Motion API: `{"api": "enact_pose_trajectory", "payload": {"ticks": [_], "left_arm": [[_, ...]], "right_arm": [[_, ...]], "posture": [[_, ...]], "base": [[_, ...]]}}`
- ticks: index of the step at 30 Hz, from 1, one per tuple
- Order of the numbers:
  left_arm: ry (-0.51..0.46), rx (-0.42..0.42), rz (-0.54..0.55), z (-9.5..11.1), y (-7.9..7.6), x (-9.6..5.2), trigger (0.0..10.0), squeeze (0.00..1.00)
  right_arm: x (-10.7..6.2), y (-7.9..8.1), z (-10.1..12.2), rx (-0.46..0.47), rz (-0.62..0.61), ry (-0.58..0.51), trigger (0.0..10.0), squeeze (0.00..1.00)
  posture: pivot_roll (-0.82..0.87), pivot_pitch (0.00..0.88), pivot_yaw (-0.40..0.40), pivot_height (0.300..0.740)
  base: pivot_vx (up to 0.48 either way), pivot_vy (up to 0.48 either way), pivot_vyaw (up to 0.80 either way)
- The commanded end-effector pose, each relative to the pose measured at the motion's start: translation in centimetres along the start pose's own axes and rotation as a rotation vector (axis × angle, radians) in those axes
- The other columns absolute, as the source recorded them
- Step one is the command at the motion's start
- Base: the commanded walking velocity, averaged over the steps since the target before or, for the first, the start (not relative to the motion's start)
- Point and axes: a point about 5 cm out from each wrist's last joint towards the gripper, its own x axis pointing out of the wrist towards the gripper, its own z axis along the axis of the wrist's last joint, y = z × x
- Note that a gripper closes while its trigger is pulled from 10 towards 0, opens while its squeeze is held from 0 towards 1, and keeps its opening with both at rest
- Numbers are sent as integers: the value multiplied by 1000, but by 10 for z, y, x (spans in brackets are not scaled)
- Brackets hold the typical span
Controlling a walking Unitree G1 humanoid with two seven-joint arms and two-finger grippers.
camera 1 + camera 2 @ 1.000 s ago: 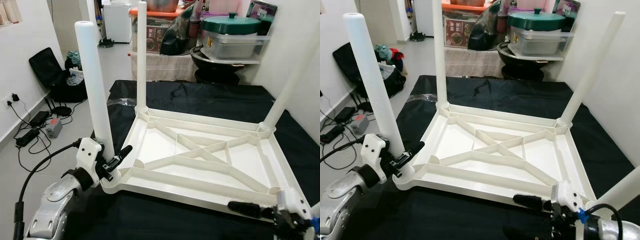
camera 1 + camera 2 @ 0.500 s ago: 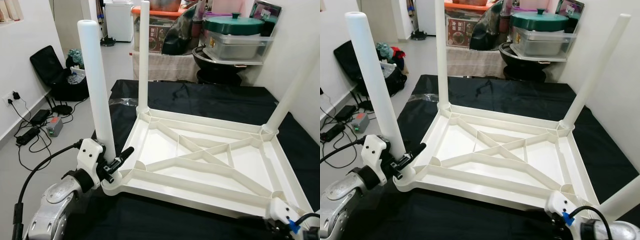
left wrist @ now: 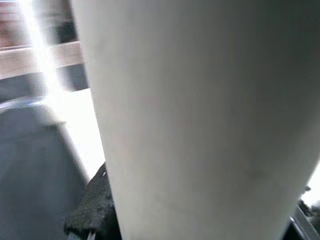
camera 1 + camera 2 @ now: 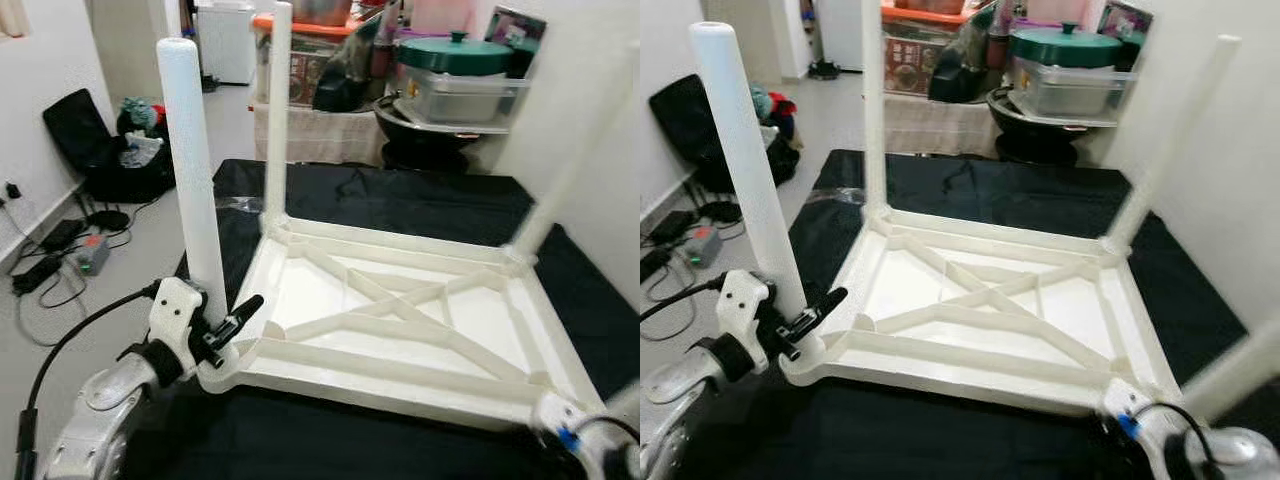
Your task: Building children table
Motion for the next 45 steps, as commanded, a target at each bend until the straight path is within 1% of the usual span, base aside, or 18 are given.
{"api": "enact_pose_trajectory", "payload": {"ticks": [1, 2, 4, 6, 8, 12, 18, 20, 22, 24, 30, 33, 34, 36, 39, 40, 42, 45], "left_arm": [[114, -44, -159, -17, -19, -7, 7059, 0], [114, -44, -159, -17, -19, -7, 7059, 0], [146, -71, -290, -19, -32, -14, 7373, 0], [176, -47, -356, -20, -35, -17, 7373, 0], [185, -37, -363, -20, -35, -18, 7137, 0], [189, -22, -348, -20, -29, -17, 7373, 0], [204, 8, -292, -23, -12, -19, 7490, 0], [221, 23, -271, -24, -5, -23, 8078, 0], [221, 23, -271, -24, -5, -23, 8078, 0], [239, 34, -248, -25, 1, -29, 8549, 0], [271, 74, -172, -24, 21, -40, 9176, 0], [275, 87, -149, -23, 27, -43, 9608, 0], [279, 96, -115, -21, 35, -47, 10000, 0], [282, 102, -92, -20, 40, -49, 10000, 0], [303, 169, 46, -17, 65, -60, 10000, 0], [303, 169, 46, -17, 65, -60, 10000, 0], [276, 213, 140, -11, 77, -58, 10000, 0], [261, 225, 176, -9, 81, -56, 10000, 0]], "right_arm": [[-4, -23, -19, 42, -236, 101, 10000, 0], [-4, -23, -19, 42, -236, 101, 10000, 0], [-1, -31, -14, 52, -310, 68, 10000, 0], [5, -29, -5, 47, -308, 18, 10000, 0], [8, -26, -1, 45, -291, 1, 10000, 0], [11, -18, 3, 20, -229, -22, 10000, 0], [1, -4, 6, -45, -86, -55, 10000, 0], [-8, 4, 7, -72, 12, -84, 10000, 0], [-8, 4, 7, -72, 12, -84, 10000, 0], [-12, 4, 16, -76, 47, -154, 10000, 0], [-12, -1, 51, -55, 16, -323, 10000, 0], [-13, 0, 57, -53, 22, -356, 10000, 0], [-13, 0, 62, -44, 29, -385, 10000, 0], [-14, 1, 64, -38, 34, -402, 10000, 0], [-11, 0, 70, -27, 25, -463, 10000, 0], [-11, 0, 70, -27, 25, -463, 10000, 0], [-9, -2, 80, -15, -37, -527, 10000, 0], [-9, -4, 84, -7, -68, -553, 10000, 0]], "posture": [[82, 0, -98, 740], [82, 0, -98, 740], [82, 0, -98, 740], [82, 0, -98, 740], [82, 0, -98, 740], [87, 0, -90, 740], [76, 0, -88, 740], [77, 0, -94, 740], [77, 0, -94, 740], [83, 0, -100, 740], [93, 0, -111, 740], [94, 0, -114, 740], [99, 0, -119, 740], [99, 0, -119, 740], [108, 0, -128, 740], [108, 0, -128, 740], [109, 0, -127, 740], [109, 0, -127, 740]], "base": [[0, 0, 0], [0, 0, 0], [0, 0, 0], [0, 0, 0], [0, 0, 0], [0, 0, 0], [0, 0, 0], [0, 0, 0], [0, 0, 0], [0, 0, 0], [0, 0, 0], [0, 0, 0], [0, 0, 0], [0, 0, 0], [0, 0, 0], [0, 0, 0], [0, 0, 0], [0, 0, 0]]}}
